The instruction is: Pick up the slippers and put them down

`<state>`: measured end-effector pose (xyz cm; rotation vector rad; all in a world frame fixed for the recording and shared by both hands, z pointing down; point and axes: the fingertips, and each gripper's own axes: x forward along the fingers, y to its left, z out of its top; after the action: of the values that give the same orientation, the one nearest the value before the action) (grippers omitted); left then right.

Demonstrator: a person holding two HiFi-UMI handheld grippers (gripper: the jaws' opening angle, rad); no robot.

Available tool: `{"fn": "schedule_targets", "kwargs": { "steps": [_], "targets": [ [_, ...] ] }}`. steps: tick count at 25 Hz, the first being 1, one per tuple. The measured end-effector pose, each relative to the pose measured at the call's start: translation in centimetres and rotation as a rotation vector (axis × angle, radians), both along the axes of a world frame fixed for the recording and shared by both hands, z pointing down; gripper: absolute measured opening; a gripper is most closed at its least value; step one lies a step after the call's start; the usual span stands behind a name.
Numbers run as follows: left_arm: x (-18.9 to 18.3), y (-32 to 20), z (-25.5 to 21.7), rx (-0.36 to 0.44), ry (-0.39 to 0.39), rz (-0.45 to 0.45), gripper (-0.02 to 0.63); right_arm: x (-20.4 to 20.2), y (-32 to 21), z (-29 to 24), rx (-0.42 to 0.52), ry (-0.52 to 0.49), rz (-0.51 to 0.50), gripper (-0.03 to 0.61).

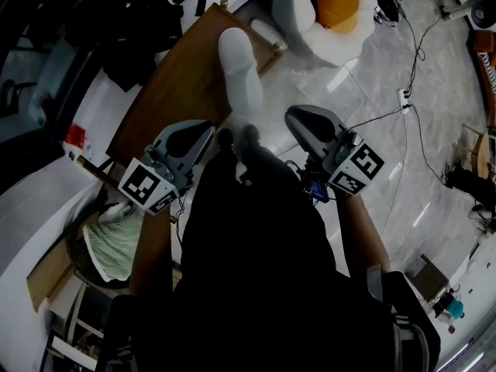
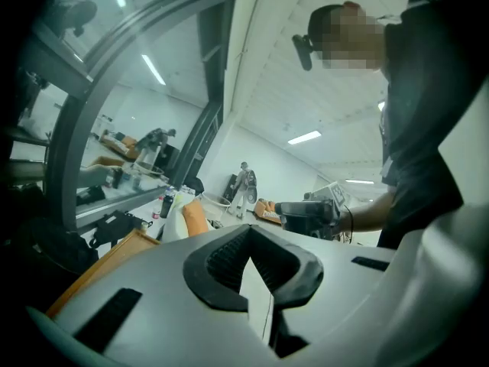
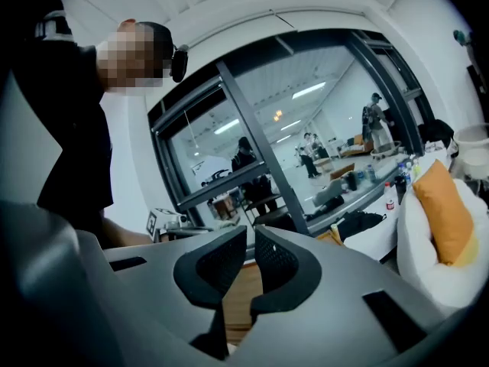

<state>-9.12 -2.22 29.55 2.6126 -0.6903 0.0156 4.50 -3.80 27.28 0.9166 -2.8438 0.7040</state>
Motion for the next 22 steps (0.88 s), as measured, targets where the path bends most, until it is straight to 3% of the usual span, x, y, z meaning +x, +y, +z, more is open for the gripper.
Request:
{"fn": "schedule_targets", "kwargs": {
  "steps": [7,13,16,22],
  "targets": [
    [2.0,-0.6,4.6,-0.061,-0.080,-0.063,0.011,0.3,-1.9,4.7,-0.122,-0.080,-0.047,0.034],
    [3.0,-0.7,8.7,-0.118,-0.087,-0.081,0.011,1.8,-3.8,13.3,-0.349,-0.146,0.021,0.039],
    [3.3,-0.9,11.2,-0.147,-0.091,-0.084,0.011,2.3,-4.1,16.9,-0.439,-0.173,0.039,0.125],
    [4.5,-0.7,15.4,-0.203,-0.094,-0.071,0.011,2.9,-3.7,23.6,-0.631,-0.239,0.082,0.200]
  ]
}}
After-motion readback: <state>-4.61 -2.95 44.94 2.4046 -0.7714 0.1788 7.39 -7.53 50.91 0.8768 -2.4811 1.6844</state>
